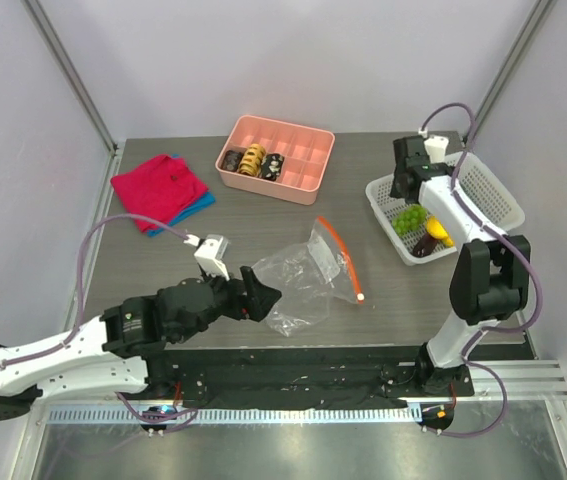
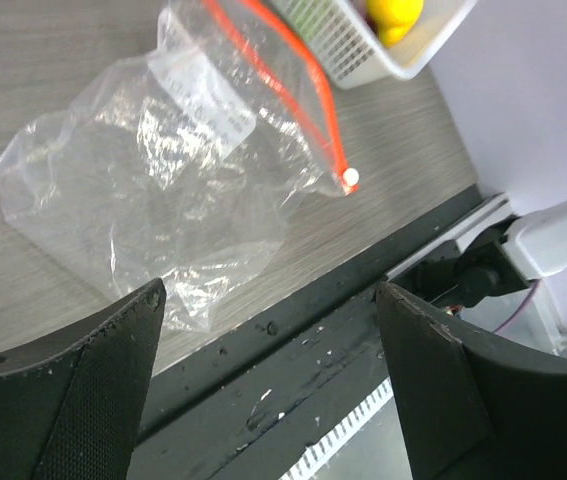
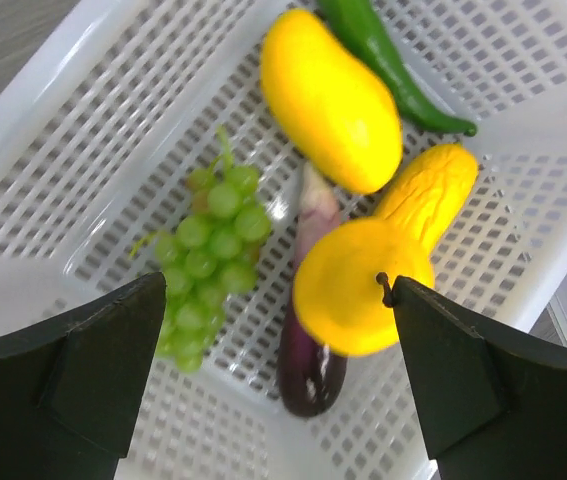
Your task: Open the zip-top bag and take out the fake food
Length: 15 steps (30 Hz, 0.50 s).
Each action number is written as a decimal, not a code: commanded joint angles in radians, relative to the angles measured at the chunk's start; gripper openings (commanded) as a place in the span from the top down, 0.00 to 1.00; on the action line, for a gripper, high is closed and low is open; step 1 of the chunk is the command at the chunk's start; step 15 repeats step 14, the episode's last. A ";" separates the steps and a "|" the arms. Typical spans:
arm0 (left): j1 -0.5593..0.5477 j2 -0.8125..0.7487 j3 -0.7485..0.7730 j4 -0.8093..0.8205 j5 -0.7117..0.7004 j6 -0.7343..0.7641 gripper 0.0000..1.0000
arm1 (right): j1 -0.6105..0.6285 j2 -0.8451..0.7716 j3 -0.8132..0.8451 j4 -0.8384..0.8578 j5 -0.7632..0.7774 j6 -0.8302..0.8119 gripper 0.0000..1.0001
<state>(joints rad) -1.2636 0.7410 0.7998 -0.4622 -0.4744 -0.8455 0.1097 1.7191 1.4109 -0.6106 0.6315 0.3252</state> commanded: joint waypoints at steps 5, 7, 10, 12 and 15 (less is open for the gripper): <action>-0.003 -0.196 -0.054 0.077 -0.084 0.057 0.05 | 0.359 -0.354 -0.182 -0.103 -0.105 0.135 0.00; -0.003 -0.227 -0.085 0.126 -0.110 0.072 0.02 | 0.403 -0.470 -0.243 -0.049 -0.240 0.156 0.00; -0.005 -0.273 -0.108 0.218 -0.128 0.111 0.00 | 0.447 -0.624 -0.341 0.010 -0.357 0.169 0.00; -0.005 -0.281 -0.093 0.249 -0.139 0.135 0.00 | 0.452 -0.718 -0.377 0.026 -0.378 0.169 0.00; -0.003 -0.266 -0.065 0.269 -0.141 0.172 0.00 | 0.452 -0.760 -0.362 -0.003 -0.383 0.153 0.00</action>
